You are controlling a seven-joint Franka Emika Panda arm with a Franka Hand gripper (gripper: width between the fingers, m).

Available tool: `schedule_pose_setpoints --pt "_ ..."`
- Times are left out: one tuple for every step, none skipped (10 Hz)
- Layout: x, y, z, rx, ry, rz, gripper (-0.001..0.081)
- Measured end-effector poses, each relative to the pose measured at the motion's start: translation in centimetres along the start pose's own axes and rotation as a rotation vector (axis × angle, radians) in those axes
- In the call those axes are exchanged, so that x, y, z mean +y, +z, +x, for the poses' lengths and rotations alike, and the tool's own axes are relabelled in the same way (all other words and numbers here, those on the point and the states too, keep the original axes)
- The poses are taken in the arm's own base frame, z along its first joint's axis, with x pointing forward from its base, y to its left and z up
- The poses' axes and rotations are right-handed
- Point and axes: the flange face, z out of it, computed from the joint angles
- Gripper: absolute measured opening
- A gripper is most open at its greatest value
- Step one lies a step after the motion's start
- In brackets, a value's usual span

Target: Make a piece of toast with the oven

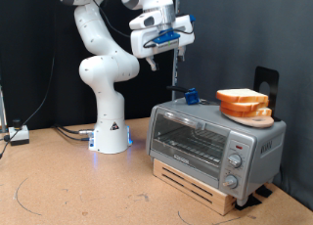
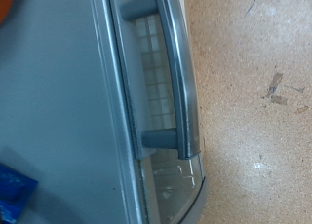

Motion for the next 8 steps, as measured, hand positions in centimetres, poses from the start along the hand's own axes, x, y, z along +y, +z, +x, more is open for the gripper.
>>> schedule_pose_setpoints --pt "-0.2 1.1 0.4 -0.012 -0.011 -0.017 0.0809" --pt "-0.4 2.1 0.7 -0.012 -0.019 -0.023 0.0809" --pt "-0.5 3.0 1.0 -0.014 -0.027 -0.029 0.0809" --pt "-0.8 3.7 1.2 -0.013 -0.028 -0.028 0.0809" --pt "-1.1 4.2 1.2 0.003 -0.013 -0.021 0.0809" --pt "-1.3 4.4 1.1 0.018 0.001 -0.015 0.0809" --pt "-1.3 4.5 1.0 0.013 0.000 -0.019 0.0809" --pt "-1.2 4.5 1.0 -0.008 -0.024 0.000 0.0809"
